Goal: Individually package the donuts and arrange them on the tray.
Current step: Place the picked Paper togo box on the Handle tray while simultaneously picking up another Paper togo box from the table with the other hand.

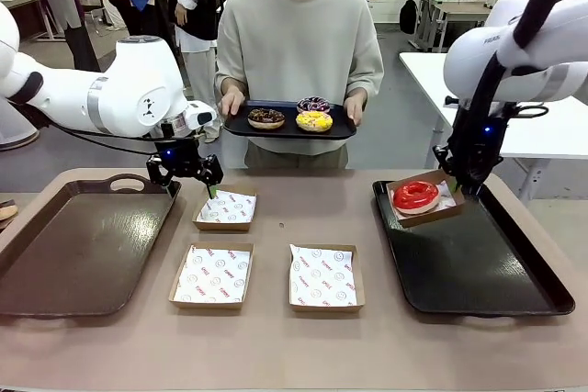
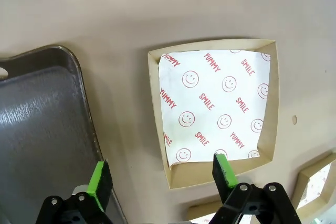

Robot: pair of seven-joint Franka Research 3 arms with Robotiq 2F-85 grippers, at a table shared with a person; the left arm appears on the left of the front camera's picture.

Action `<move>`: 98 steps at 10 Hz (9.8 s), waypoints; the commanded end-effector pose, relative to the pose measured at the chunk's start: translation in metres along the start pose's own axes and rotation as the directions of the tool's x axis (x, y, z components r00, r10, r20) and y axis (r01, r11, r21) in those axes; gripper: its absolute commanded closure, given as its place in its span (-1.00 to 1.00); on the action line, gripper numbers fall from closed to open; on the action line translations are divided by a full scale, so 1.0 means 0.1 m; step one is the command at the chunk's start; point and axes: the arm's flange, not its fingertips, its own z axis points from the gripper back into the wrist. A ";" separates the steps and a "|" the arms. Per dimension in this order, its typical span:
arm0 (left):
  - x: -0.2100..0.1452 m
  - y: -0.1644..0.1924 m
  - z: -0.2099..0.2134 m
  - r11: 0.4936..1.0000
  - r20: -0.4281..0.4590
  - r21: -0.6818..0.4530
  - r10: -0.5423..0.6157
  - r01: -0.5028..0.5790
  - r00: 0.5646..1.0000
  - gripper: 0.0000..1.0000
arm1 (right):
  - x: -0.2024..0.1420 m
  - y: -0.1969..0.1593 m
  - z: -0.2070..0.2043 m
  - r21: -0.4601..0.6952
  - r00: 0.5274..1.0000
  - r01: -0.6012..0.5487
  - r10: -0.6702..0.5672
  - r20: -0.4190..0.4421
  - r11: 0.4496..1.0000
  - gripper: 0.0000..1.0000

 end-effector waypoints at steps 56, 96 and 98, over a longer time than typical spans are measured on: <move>0.21 -0.49 1.30 0.999 0.052 -0.014 0.030 -0.029 0.998 1.00 | -1.55 -2.99 -0.09 0.930 0.957 0.125 -0.288 -0.021 0.346 -1.00; -0.33 1.51 1.57 0.995 0.048 0.012 0.101 -0.101 0.994 0.97 | -1.18 0.21 0.72 0.432 1.000 0.008 -0.013 0.009 0.902 -1.00; -0.39 1.70 1.46 0.991 0.048 0.072 0.112 -0.116 0.993 0.97 | -1.23 0.59 0.52 0.374 1.000 -0.011 0.013 -0.002 0.927 -1.00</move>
